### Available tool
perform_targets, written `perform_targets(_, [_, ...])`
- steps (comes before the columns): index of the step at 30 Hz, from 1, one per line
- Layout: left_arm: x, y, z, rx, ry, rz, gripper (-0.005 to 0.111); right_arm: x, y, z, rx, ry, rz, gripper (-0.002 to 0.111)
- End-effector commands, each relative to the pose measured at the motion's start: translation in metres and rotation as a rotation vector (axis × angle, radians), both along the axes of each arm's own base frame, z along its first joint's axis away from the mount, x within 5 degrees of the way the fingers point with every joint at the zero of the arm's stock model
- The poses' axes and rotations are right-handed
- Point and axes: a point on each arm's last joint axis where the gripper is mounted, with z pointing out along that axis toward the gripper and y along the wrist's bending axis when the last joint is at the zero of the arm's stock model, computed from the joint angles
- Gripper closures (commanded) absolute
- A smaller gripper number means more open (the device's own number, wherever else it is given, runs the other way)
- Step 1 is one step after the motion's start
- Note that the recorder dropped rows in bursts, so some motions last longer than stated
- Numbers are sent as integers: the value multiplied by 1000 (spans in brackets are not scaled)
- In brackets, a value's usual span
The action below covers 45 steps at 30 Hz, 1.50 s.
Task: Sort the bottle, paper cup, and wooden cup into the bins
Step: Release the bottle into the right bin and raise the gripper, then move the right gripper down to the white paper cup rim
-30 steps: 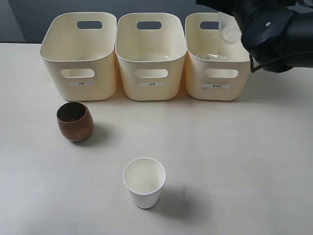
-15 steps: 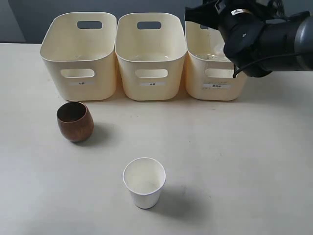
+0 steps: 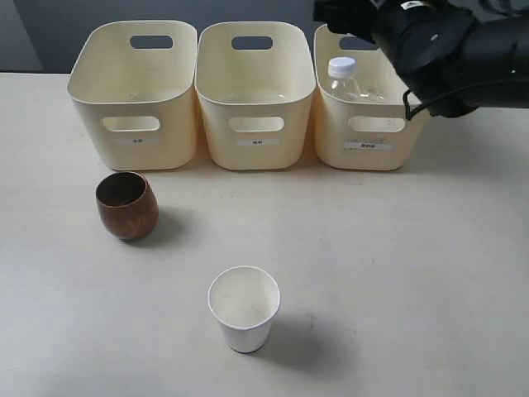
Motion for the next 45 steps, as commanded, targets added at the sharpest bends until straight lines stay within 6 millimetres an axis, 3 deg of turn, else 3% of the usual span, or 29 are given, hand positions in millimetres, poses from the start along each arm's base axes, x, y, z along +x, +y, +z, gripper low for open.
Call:
perform_targets(1, [0, 0, 0, -3, -4, -3, 107, -17, 7, 25, 58, 67, 172, 34])
perform_targets(7, [0, 0, 0, -3, -4, -3, 107, -47, 30, 22, 73, 328, 524, 34])
perform_targets(16, [0, 0, 0, -3, -4, -3, 107, -79, 46, 6, 86, 620, 827, 34])
perform_targets(30, [0, 0, 0, -3, -4, -3, 107, -97, 30, -42, 7, 779, 772, 34])
perform_targets(38, [0, 0, 0, -3, -4, -3, 107, -100, 28, -47, 36, 814, 747, 34])
perform_targets(45, [0, 0, 0, -3, -4, -3, 107, -114, 34, -49, 30, 908, 838, 34])
